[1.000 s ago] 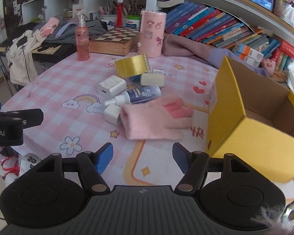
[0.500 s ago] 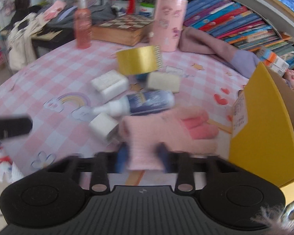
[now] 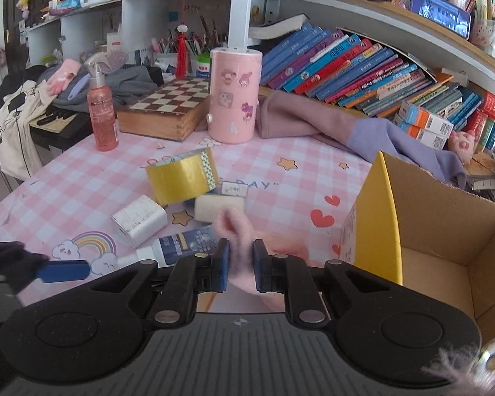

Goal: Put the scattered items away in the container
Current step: 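Grasp the white plug adapter with the left tool while the right tool grasps the pink glove, then lift the adapter and glove and carry both toward the yellow box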

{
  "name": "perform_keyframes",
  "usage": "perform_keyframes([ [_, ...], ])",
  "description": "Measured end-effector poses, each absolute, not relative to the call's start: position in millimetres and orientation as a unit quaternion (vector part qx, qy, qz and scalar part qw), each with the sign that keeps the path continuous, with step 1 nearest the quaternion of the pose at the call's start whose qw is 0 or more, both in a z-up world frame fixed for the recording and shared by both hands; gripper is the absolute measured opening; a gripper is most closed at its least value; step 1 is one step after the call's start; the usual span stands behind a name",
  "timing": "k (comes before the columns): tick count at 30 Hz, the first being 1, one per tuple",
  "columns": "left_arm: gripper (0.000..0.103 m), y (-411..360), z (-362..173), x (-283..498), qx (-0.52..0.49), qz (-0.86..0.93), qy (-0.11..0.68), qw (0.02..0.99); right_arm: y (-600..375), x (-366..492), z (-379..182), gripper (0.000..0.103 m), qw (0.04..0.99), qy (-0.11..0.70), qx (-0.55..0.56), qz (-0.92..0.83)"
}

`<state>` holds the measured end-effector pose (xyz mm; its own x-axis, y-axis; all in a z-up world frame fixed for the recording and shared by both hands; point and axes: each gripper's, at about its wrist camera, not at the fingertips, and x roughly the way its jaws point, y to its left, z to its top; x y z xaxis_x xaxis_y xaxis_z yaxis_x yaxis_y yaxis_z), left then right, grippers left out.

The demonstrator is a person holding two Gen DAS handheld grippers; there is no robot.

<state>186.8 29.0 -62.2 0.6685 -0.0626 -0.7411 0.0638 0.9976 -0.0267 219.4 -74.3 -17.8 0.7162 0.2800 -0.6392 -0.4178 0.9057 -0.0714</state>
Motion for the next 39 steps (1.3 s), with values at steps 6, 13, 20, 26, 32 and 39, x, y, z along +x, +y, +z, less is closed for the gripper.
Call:
perform_keyframes([
  [6, 0.07, 22, -76, 197, -0.006, -0.02, 0.436, 0.9, -78, 222, -19, 0.014, 0.917, 0.333, -0.106, 0.193],
  [13, 0.051, 21, -76, 199, 0.011, -0.008, 0.426, 0.905, -76, 222, -21, 0.014, 0.913, 0.341, -0.105, 0.2],
  [20, 0.041, 37, -62, 191, -0.015, 0.001, 0.416, 0.909, -77, 219, -13, 0.011, 0.914, 0.333, -0.085, 0.216],
  [26, 0.041, 61, -45, 176, -0.032, 0.026, 0.395, 0.918, -61, 219, -26, 0.013, 0.879, 0.388, -0.122, 0.25],
  [32, 0.041, 85, -38, 160, -0.055, 0.064, 0.392, 0.916, -52, 208, -39, 0.065, 0.871, 0.399, -0.134, 0.254],
  [39, 0.041, 90, -33, 156, -0.052, 0.069, 0.39, 0.917, -42, 224, -61, 0.075, 0.863, 0.41, -0.167, 0.243],
])
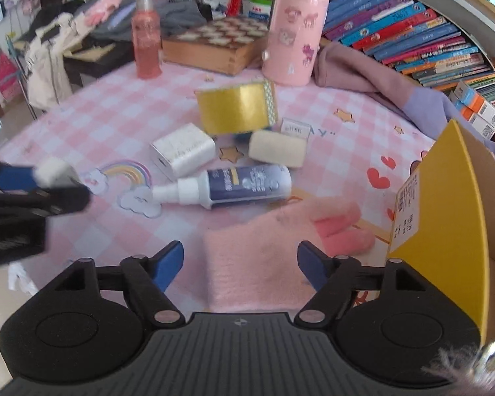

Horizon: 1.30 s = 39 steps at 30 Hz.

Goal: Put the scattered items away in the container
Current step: 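Lift the adapter and glove and carry both toward the yellow box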

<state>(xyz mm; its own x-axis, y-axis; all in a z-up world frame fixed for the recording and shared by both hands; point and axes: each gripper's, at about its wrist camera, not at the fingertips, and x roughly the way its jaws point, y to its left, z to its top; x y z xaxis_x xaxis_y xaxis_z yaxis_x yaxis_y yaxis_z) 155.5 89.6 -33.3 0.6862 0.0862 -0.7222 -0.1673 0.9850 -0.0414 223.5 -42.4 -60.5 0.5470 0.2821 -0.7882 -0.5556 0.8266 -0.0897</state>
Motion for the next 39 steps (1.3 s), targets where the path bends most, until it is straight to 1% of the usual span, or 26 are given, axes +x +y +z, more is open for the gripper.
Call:
perform_keyframes([
  [2, 0.041, 90, -32, 154, -0.051, 0.07, 0.39, 0.917, -44, 232, -69, 0.073, 0.862, 0.421, -0.162, 0.23],
  [4, 0.041, 91, -32, 153, -0.051, 0.07, 0.391, 0.916, -47, 237, -75, 0.067, 0.858, 0.435, -0.149, 0.23],
  [6, 0.041, 92, -32, 152, -0.053, 0.069, 0.392, 0.916, -50, 236, -75, 0.052, 0.858, 0.432, -0.141, 0.241],
  [7, 0.041, 93, -33, 152, -0.054, 0.068, 0.393, 0.916, -49, 234, -74, 0.036, 0.858, 0.427, -0.147, 0.243],
  [8, 0.041, 93, -33, 152, -0.057, 0.066, 0.393, 0.915, -49, 233, -73, 0.03, 0.859, 0.424, -0.15, 0.242],
  [10, 0.041, 92, -33, 153, -0.058, 0.061, 0.393, 0.916, -52, 232, -71, 0.023, 0.864, 0.422, -0.14, 0.237],
  [14, 0.041, 92, -28, 150, -0.061, 0.054, 0.385, 0.919, -60, 227, -54, 0.022, 0.884, 0.394, -0.123, 0.221],
  [19, 0.041, 88, -17, 147, -0.063, 0.041, 0.371, 0.926, -66, 214, -25, 0.022, 0.892, 0.368, -0.096, 0.244],
  [29, 0.041, 83, 25, 115, -0.077, 0.011, 0.324, 0.943, -86, 170, 21, 0.023, 0.902, 0.335, -0.026, 0.271],
  [34, 0.041, 82, 35, 89, -0.08, -0.004, 0.312, 0.947, -98, 140, 31, 0.023, 0.905, 0.33, -0.008, 0.269],
  [39, 0.041, 79, 34, 66, -0.079, -0.023, 0.319, 0.944, -108, 106, 27, 0.023, 0.905, 0.34, 0.004, 0.254],
])
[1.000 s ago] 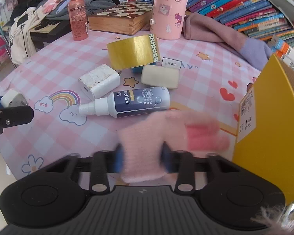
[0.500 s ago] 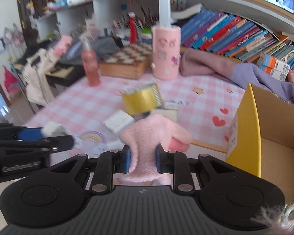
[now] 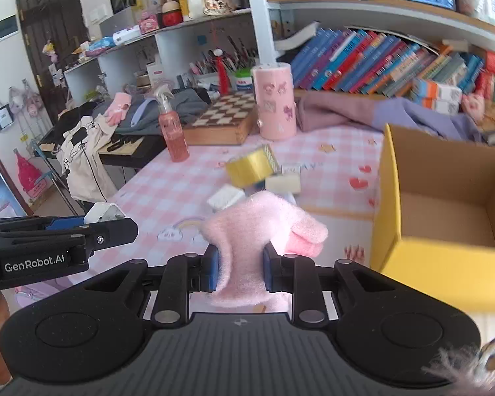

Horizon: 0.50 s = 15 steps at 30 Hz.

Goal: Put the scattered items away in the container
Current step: 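Lift the adapter and glove and carry both toward the yellow box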

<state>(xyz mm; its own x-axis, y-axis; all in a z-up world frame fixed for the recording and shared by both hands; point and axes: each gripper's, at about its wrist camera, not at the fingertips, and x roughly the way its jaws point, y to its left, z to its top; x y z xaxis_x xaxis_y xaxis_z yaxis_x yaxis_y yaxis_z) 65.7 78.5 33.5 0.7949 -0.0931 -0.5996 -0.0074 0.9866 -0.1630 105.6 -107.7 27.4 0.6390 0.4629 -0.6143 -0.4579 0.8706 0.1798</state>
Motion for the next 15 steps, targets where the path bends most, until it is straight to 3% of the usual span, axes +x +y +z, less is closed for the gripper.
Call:
perform_keyframes([
  [15, 0.041, 57, 28, 15, -0.062, -0.1, 0.333, 0.935, -144, 23, 12, 0.024, 0.916, 0.364, 0.024, 0.165],
])
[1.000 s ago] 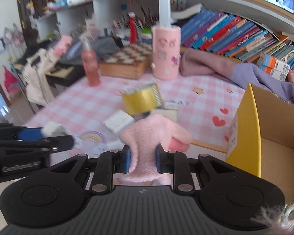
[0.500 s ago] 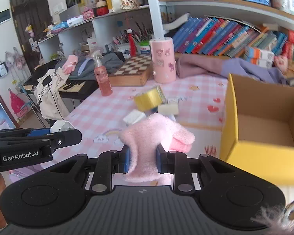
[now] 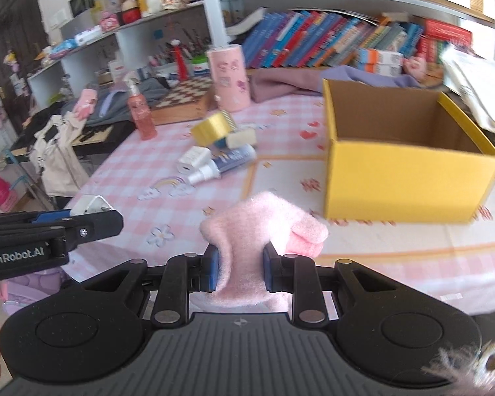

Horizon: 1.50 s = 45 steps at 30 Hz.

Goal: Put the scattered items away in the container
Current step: 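Lift the adapter and glove and carry both toward the yellow box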

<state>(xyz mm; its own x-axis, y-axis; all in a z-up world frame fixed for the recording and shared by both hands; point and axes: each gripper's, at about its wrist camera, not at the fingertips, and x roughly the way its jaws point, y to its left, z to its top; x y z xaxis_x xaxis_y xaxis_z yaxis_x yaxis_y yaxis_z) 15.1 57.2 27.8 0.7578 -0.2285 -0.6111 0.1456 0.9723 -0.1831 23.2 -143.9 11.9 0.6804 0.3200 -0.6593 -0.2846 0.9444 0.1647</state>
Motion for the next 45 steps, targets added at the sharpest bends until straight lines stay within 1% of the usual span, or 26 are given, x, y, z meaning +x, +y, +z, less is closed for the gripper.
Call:
perform_keyframes([
  [15, 0.041, 27, 23, 17, -0.05, -0.167, 0.344, 0.922, -176, 0, 5, 0.024, 0.915, 0.39, 0.042, 0.093],
  [25, 0.041, -5, 20, 29, -0.031, -0.213, 0.349, 0.912, -204, 0, 3, 0.024, 0.916, 0.393, 0.059, 0.049],
  [45, 0.041, -40, 15, 44, -0.017, -0.244, 0.361, 0.9, -236, 10, -4, 0.025, 0.911, 0.405, 0.076, 0.021],
])
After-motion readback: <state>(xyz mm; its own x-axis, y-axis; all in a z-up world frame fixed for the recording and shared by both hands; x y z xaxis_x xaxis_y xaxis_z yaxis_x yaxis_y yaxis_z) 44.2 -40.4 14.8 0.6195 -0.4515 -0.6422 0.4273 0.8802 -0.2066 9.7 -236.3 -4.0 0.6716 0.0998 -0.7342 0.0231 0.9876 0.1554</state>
